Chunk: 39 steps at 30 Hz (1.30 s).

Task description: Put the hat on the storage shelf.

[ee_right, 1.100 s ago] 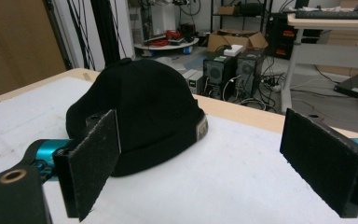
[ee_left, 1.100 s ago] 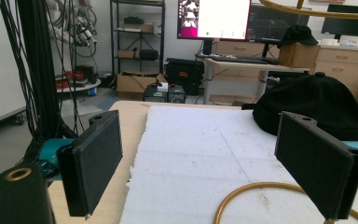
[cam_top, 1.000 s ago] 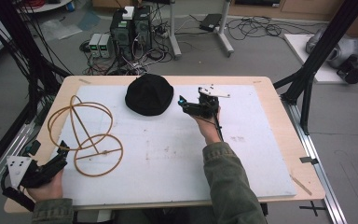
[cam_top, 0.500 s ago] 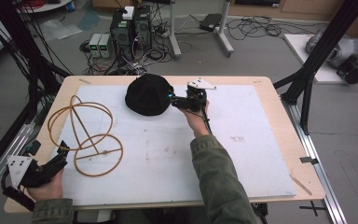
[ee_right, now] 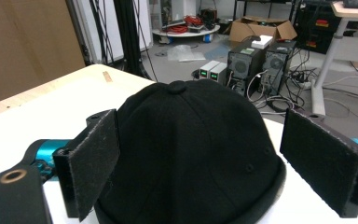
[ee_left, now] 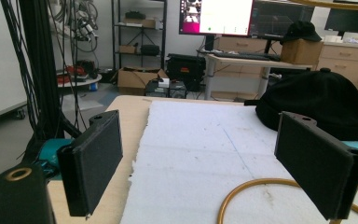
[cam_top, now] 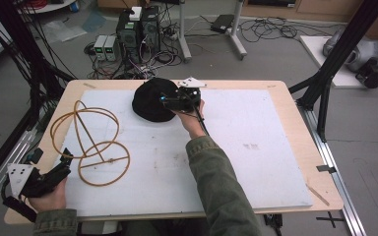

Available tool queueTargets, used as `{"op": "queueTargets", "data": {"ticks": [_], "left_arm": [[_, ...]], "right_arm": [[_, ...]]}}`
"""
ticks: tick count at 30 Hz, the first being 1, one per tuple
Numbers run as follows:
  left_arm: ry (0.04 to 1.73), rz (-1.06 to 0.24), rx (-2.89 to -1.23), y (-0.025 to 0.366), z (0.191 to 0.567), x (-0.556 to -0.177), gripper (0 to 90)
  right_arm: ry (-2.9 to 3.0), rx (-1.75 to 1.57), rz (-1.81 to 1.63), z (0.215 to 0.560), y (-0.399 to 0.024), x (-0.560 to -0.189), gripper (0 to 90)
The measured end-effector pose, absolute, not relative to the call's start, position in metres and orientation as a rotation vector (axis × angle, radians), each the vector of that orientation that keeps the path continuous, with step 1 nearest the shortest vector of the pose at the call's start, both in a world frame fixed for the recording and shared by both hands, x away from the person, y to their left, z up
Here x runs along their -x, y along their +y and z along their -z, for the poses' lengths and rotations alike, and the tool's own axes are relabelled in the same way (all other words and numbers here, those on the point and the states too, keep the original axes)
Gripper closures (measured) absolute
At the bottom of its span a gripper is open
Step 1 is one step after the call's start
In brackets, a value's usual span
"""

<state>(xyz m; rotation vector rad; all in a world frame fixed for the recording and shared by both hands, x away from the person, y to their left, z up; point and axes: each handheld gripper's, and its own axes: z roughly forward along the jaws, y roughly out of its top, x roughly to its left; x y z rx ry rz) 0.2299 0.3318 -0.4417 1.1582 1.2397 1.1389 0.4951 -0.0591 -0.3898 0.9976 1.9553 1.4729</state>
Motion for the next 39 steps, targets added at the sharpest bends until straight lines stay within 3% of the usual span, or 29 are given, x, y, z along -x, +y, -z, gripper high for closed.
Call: {"op": "queueTargets", "data": {"ticks": [19, 20, 22, 27, 39], "left_arm": [[1.243, -1.125, -1.146, 0.333, 0.442, -0.232, 15.3], [1.243, -1.125, -1.146, 0.333, 0.442, -0.232, 15.3], [1.243, -1.122, -1.152, 0.333, 0.443, -0.232, 15.3], [1.236, -1.126, -1.149, 0.333, 0.442, -0.231, 15.3], [1.235, -1.122, -1.151, 0.334, 0.443, -0.230, 15.3]], "right_arm": [[2.030, -1.070, -1.304, 0.427, -0.028, -0.514, 12.0], [2.039, -1.084, -1.322, 0.430, -0.028, -0.515, 14.4], [2.076, -1.098, -1.365, 0.433, -0.030, -0.516, 28.1], [2.077, -1.207, -1.426, 0.430, -0.035, -0.516, 85.4], [2.039, -1.131, -1.382, 0.428, -0.033, -0.509, 88.8]]}}
